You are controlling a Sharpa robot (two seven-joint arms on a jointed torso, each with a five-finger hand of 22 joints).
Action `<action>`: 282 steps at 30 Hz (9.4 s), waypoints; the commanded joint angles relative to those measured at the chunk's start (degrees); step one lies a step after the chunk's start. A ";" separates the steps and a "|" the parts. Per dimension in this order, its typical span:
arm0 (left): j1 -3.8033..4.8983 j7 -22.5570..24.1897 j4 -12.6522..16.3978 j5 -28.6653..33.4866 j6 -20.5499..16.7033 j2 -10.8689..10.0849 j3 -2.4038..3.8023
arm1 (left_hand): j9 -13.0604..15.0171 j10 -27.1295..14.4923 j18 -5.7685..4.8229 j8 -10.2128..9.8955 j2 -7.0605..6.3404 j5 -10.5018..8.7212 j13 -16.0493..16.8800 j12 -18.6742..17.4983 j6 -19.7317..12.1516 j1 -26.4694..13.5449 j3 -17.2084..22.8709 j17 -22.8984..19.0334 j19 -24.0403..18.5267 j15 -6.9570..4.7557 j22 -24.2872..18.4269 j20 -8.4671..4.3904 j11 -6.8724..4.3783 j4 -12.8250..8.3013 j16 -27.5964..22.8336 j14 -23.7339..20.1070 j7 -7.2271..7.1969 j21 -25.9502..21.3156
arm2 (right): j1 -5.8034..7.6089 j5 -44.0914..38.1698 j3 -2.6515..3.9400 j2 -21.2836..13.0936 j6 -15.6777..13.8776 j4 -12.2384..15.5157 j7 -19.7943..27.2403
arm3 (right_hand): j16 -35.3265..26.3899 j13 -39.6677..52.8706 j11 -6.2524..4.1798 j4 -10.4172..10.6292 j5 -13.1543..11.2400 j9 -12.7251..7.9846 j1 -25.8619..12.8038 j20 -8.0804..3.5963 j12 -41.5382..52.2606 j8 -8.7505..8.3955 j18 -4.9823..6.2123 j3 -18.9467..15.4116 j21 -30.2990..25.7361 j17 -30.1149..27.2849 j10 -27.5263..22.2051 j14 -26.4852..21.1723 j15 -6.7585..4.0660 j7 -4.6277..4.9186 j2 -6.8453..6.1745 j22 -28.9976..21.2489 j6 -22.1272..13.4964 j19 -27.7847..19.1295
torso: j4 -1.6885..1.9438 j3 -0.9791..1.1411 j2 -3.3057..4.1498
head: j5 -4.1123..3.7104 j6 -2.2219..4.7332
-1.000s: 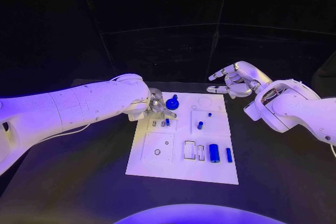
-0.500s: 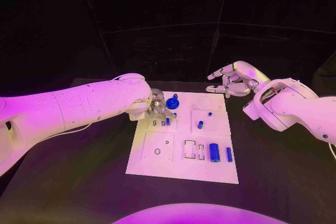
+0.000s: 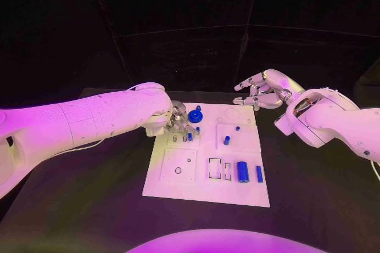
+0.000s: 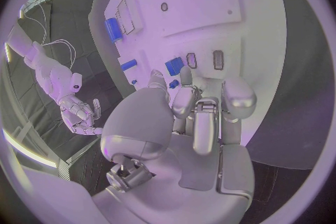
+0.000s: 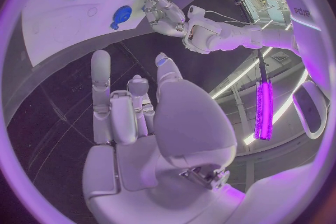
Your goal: Assemble the parts on the task board
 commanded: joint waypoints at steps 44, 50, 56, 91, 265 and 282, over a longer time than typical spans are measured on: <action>-0.05 0.40 0.19 3.18 -0.75 0.24 -0.38 | 0.28 -0.44 -0.97 -0.53 5.83 0.01 -0.03 0.13 -3.42 13.94 13.87 15.08 -0.82 -0.73 1.27 -0.29 -0.78 -9.27 0.18 6.05 -0.44 1.03 | 0.12 -0.19 0.03 0.89 2.07 -0.96 -1.24 | -1.43 -1.17 0.04 -0.06 0.51 0.06 1.50 -0.25 -0.85 0.47 0.79 -0.48 -1.07 -1.20 -0.50 1.17 -0.48 0.01 0.36 -0.53 -0.42 0.38 | 0.14 -0.02 -0.28 | -0.01 -0.79; -0.07 0.51 0.84 5.17 -1.48 -0.27 -0.38 | 0.20 -0.53 -0.98 -0.82 2.66 -0.07 -0.36 -0.22 -3.51 11.30 25.50 15.08 -1.09 -0.28 1.51 0.10 -0.45 -10.76 0.18 6.05 0.06 0.99 | 0.12 -0.19 0.03 1.11 2.76 -1.34 -1.30 | -1.49 -1.25 0.05 0.03 0.50 0.06 1.42 -0.25 -0.89 0.50 0.79 -0.57 -1.14 -1.24 -0.51 1.16 -0.48 0.01 0.37 -0.57 -0.42 0.39 | 0.19 0.01 -0.29 | 0.05 -0.80; -0.08 1.08 2.46 5.79 -4.08 -1.87 -0.38 | 0.95 -0.41 -0.95 0.10 -2.64 0.05 -0.49 -0.23 -3.57 6.18 39.28 15.08 -1.11 -0.24 1.93 0.23 -0.28 -12.22 0.18 6.05 0.27 1.05 | 0.12 -0.19 0.02 1.21 3.19 -1.57 -1.24 | -1.63 -1.36 0.05 0.16 0.44 0.07 1.32 -0.25 -0.95 0.55 0.78 -0.72 -1.24 -1.36 -0.53 1.15 -0.47 0.01 0.37 -0.64 -0.42 0.41 | 0.24 0.03 -0.33 | 0.18 -0.83; -3.18 1.08 10.16 -0.82 -17.47 -8.15 -0.56 | 3.58 0.69 -1.05 4.12 -9.38 3.96 -0.74 0.12 -3.78 -3.28 58.42 15.08 -0.62 -0.13 3.16 0.38 -0.33 -16.61 0.18 6.05 0.15 1.57 | 0.11 -0.09 0.01 0.91 3.12 -2.38 -0.72 | -5.51 -7.93 0.00 0.80 0.76 0.03 1.92 -0.30 -6.51 0.90 0.78 -1.74 -2.92 -5.68 -4.02 0.16 -0.54 -0.02 0.56 -1.71 -0.85 0.52 | 0.49 0.08 -0.23 | 0.58 -1.65; -1.04 0.78 -20.15 -5.60 8.86 5.41 5.20 | -4.69 -1.67 -0.80 -2.36 -4.57 -0.13 -6.22 -3.77 -0.02 -4.08 13.06 15.08 -0.92 0.33 2.71 0.76 0.28 -2.42 0.18 6.05 0.64 -1.07 | 0.10 -0.04 0.02 2.91 3.26 -4.18 -2.41 | -6.76 -10.01 -0.19 2.36 5.72 0.04 3.02 -0.51 -7.08 1.72 0.76 -2.36 -4.57 -5.71 -3.62 0.68 -0.73 -0.15 1.20 -2.87 -1.05 1.63 | -0.66 -0.08 0.21 | 1.69 -1.36; -1.05 0.67 -19.94 -5.59 8.74 5.29 5.19 | -5.44 -1.74 -0.77 -2.58 -1.88 -0.12 -6.44 -3.84 0.21 0.31 13.92 15.08 -1.03 0.40 2.65 0.82 0.31 -4.74 0.18 6.05 0.70 -1.31 | 0.10 -0.04 0.02 2.92 3.28 -4.26 -2.47 | -6.80 -10.04 -0.21 2.34 5.83 0.04 3.29 -0.53 -7.05 1.75 0.76 -2.25 -4.62 -5.70 -3.61 0.69 -0.75 -0.17 1.32 -2.90 -1.05 1.68 | -0.81 -0.07 0.23 | 1.80 -1.48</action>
